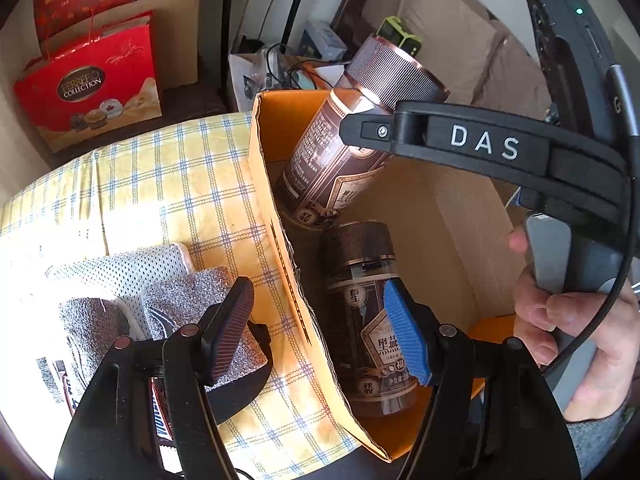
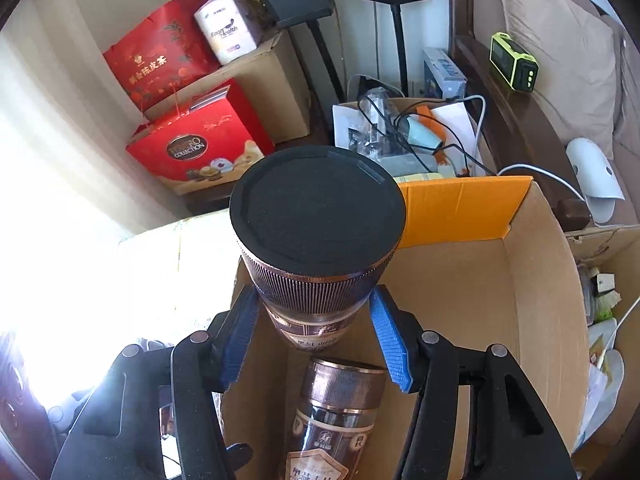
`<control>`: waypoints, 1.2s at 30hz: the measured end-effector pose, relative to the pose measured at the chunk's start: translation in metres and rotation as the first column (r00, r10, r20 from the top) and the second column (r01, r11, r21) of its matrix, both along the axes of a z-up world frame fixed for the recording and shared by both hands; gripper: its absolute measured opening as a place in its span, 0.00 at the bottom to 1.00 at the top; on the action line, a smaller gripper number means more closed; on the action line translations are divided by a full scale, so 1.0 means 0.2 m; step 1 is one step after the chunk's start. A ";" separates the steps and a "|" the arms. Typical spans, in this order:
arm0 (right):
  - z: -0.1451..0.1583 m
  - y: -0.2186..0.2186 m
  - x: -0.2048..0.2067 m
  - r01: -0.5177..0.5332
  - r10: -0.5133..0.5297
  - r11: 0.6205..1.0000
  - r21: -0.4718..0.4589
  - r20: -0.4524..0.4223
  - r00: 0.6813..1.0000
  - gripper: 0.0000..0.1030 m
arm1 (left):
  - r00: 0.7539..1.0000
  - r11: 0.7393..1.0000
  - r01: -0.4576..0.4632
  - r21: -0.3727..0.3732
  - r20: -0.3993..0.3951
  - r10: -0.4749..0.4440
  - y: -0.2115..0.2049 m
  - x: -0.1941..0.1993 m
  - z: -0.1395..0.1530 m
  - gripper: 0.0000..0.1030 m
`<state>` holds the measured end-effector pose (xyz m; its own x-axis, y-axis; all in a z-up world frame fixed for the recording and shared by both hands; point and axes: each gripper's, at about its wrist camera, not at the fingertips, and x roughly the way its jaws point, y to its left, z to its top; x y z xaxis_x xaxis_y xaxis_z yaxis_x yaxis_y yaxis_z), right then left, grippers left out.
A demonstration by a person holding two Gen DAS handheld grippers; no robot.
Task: Organize objects
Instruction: 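Tilt the right jar onto its side in the box and open right gripper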
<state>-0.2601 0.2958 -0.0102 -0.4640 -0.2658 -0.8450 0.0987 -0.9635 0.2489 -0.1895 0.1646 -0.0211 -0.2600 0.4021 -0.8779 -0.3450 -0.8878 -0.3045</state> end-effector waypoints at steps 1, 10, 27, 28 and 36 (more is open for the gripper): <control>0.01 0.01 0.00 0.008 -0.008 1.000 -0.007 -0.007 1.000 0.57 | 1.000 1.000 0.001 -0.002 0.000 -0.001 0.00 0.00 0.00 0.63; -0.16 0.35 -0.10 0.190 -0.161 0.946 -0.262 0.128 0.979 0.56 | 1.000 1.000 0.005 0.005 0.003 -0.005 -0.01 0.00 0.00 0.63; -0.29 0.45 0.07 0.156 -0.106 0.957 -0.245 0.206 0.973 0.61 | 1.000 1.000 0.025 0.003 0.013 -0.025 -0.05 0.02 -0.05 0.63; -0.29 0.43 0.10 0.127 -0.076 0.962 -0.243 0.209 0.975 0.61 | 1.000 1.000 0.025 0.005 0.014 -0.026 -0.05 0.03 -0.05 0.63; -0.37 0.20 0.22 -0.018 0.073 0.977 -0.212 0.251 0.965 0.59 | 1.000 0.999 0.023 0.025 0.009 -0.023 -0.08 0.08 -0.03 0.63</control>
<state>-0.2170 0.3357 -0.0841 -0.2227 -0.4622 -0.8583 0.0481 -0.8846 0.4639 -0.1730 0.1478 -0.0268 -0.2424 0.4296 -0.8699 -0.3621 -0.8719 -0.3297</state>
